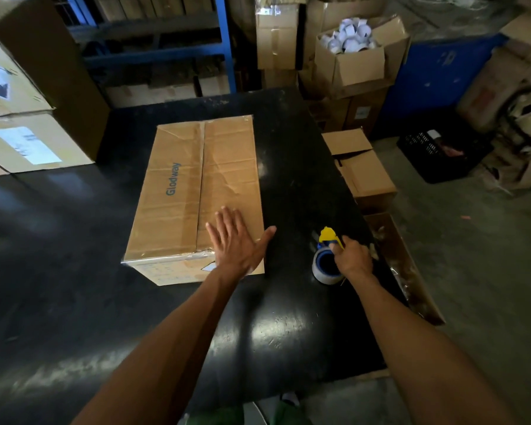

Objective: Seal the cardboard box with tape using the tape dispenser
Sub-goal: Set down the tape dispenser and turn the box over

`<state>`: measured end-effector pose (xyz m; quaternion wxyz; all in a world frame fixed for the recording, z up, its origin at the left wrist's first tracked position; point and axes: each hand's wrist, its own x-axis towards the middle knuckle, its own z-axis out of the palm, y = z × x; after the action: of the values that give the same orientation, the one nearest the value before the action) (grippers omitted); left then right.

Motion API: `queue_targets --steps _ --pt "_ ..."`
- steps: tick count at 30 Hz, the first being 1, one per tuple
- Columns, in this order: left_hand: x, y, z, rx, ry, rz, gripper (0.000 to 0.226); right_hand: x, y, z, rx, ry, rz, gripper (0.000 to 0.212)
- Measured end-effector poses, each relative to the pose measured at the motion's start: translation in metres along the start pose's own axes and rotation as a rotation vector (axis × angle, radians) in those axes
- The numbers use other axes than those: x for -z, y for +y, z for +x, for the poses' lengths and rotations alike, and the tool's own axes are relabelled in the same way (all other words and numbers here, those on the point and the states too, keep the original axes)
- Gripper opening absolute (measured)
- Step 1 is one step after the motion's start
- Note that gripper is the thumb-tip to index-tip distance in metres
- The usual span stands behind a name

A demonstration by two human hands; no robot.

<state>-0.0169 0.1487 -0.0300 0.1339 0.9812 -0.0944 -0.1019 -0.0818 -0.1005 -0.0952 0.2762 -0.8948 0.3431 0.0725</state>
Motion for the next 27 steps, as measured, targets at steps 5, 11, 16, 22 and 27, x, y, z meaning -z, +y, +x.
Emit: queue_targets --steps 5,11,16,22,27 --pt "0.000 0.009 0.000 0.114 0.010 0.027 0.105 0.025 -0.064 0.005 0.380 -0.012 -0.077 0.059" --pt "-0.002 0.001 -0.012 0.176 0.041 0.029 0.100 0.019 -0.172 0.010 0.742 -0.100 -0.210 0.066" --pt "0.003 -0.030 -0.029 0.107 0.000 0.024 0.103 -0.028 -0.189 -0.003 0.811 -0.166 -0.384 0.061" --pt "0.024 -0.119 -0.040 -0.152 -0.089 0.120 0.102 -0.042 -0.181 -0.058 0.822 0.018 -0.356 0.061" --pt "0.067 -0.185 -0.041 -0.215 -0.241 0.171 0.118 -0.021 -0.185 -0.056 0.901 0.014 -0.260 0.052"
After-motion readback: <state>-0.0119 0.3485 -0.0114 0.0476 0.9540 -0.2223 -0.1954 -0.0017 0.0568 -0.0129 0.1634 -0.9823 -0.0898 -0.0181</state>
